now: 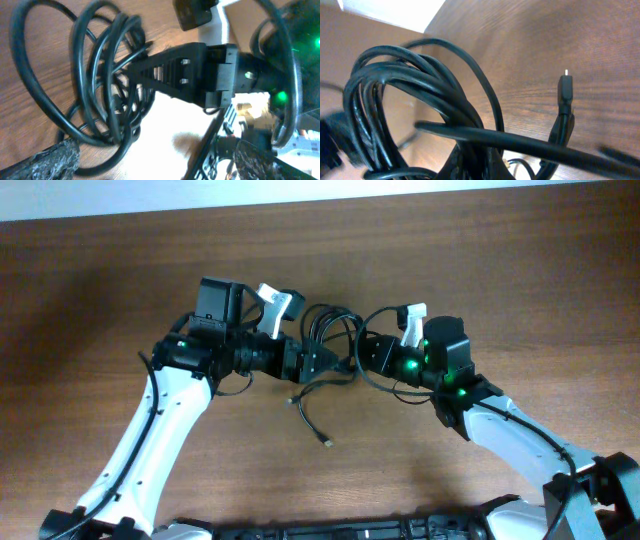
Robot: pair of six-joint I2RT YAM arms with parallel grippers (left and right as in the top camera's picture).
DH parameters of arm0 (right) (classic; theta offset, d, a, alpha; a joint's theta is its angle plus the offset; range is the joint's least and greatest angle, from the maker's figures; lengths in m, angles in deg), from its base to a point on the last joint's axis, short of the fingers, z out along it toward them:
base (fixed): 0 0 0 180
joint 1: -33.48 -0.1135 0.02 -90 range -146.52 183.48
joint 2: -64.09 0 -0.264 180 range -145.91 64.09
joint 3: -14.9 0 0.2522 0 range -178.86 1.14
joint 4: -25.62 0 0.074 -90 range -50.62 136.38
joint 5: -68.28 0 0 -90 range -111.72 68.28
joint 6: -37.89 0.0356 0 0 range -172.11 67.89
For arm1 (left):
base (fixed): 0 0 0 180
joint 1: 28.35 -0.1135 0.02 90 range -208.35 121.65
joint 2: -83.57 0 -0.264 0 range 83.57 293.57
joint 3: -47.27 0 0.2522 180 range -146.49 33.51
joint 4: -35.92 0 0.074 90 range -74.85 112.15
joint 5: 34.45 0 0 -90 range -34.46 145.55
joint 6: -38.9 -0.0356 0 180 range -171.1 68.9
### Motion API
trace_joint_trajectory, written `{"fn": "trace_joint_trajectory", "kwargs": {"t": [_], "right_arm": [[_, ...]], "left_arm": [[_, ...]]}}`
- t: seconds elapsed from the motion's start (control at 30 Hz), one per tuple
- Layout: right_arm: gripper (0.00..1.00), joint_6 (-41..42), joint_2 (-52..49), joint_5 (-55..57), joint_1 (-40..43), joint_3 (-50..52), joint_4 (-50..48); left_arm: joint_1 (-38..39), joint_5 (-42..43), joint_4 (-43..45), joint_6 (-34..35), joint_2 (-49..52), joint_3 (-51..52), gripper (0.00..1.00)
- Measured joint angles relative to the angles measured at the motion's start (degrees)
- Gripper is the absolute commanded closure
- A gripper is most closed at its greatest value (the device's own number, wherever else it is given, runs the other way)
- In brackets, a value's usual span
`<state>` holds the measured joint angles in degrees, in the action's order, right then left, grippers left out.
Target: Untangle cables
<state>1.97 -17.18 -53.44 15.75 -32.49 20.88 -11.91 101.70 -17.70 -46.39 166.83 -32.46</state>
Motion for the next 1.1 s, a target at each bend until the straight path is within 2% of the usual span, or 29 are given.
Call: {"fn": "trace_joint_trajectory", "kwargs": {"t": [0.07,0.13,0.17,0.2,0.27,0.37,0.4,0.47,0.5,0.53,0.57,0.63,0.67,0.77,0.87,1.0,1.03,1.1], "right_arm": [[0.96,7.48,0.00,1.38,0.00,0.00,-0.26],[0.96,10.71,0.00,1.97,0.00,0.00,-0.33],[0.96,11.58,0.00,1.97,0.00,0.00,-0.33],[0.96,11.96,0.00,1.97,0.00,0.00,-0.37],[0.96,12.63,0.00,1.95,0.00,0.00,-0.39],[0.96,14.95,0.00,1.95,-0.26,0.00,-0.44],[0.96,16.68,0.00,1.92,-0.72,0.00,-0.44],[0.92,18.16,0.00,1.68,-2.19,0.00,-0.44],[0.88,18.43,0.00,1.68,-2.71,0.00,-0.44],[0.74,18.86,0.00,1.57,-3.41,0.00,-0.37],[0.50,18.49,-0.02,1.46,-3.74,0.04,-0.02],[0.33,13.84,0.00,1.03,-3.74,0.04,-0.15],[0.29,8.66,0.00,0.81,-3.74,0.00,0.90],[0.26,-6.05,0.00,0.63,-3.74,-0.17,8.39],[0.20,-11.65,0.00,0.07,-3.74,-0.17,9.09],[0.21,-18.14,0.00,0.07,-6.54,-0.07,3.15],[0.23,-19.96,0.00,1.33,-8.72,-0.07,2.19],[0.39,-21.86,0.00,6.97,-13.27,-0.07,2.10]], "left_arm": [[1.09,-7.32,-0.04,8.02,0.00,0.00,0.01],[2.82,-13.35,0.00,15.41,0.00,0.00,0.01],[4.35,-16.50,0.07,17.31,0.00,0.00,0.04],[6.16,-20.17,0.20,20.15,0.00,0.00,0.14],[8.90,-25.31,1.64,23.80,0.00,0.02,0.16],[10.88,-28.68,6.19,25.55,0.02,0.04,0.41],[11.43,-30.01,7.43,26.23,0.02,0.02,0.55],[12.24,-32.65,7.80,26.51,0.85,0.02,0.91],[12.26,-33.79,7.80,26.60,1.79,0.02,0.98],[12.26,-34.84,7.82,26.69,2.82,0.02,1.00],[12.26,-36.37,7.93,26.73,4.20,0.02,1.00],[11.87,-38.77,7.80,26.82,5.18,0.02,1.00],[10.67,-40.04,7.65,26.80,5.25,0.02,1.00],[4.66,-40.09,7.58,26.82,5.25,0.02,1.00],[-1.73,-36.24,7.54,29.07,5.25,0.02,1.00],[-2.97,-32.50,7.50,38.05,5.25,0.02,1.00],[-2.93,-31.52,7.43,40.46,5.25,0.02,1.00],[-2.93,-29.40,7.39,42.93,5.25,0.02,1.00]]}}
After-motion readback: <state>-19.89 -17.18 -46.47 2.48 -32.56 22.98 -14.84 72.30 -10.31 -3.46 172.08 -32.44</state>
